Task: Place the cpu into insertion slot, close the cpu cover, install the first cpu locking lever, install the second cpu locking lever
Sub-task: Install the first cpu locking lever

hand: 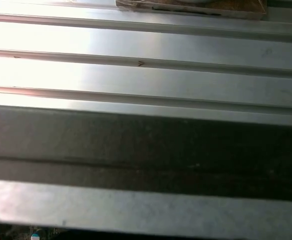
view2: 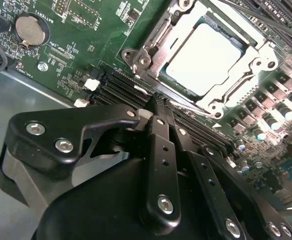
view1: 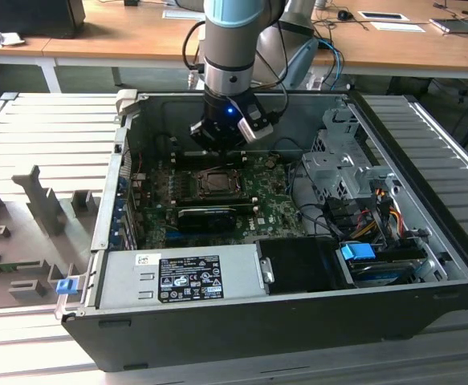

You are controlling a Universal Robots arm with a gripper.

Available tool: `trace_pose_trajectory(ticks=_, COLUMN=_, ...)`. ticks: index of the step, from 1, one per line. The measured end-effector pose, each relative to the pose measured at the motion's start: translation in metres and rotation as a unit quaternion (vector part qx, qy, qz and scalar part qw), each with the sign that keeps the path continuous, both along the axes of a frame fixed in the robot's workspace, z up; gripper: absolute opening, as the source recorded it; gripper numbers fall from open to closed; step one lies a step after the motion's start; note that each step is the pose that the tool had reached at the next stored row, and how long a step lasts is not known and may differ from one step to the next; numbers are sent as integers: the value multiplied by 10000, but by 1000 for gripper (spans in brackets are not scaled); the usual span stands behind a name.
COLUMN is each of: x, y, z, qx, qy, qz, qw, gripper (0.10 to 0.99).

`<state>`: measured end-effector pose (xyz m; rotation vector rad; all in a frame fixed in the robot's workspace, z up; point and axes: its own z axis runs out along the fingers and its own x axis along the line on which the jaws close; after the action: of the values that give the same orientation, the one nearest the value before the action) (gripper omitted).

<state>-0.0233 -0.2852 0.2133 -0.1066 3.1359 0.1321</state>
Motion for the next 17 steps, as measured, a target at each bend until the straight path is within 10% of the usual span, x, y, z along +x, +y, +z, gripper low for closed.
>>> trace_pose_trajectory(ticks=17, x=60, y=5, z=-108, qx=-132, qy=0, qz=1, qw=9999, gripper=106)
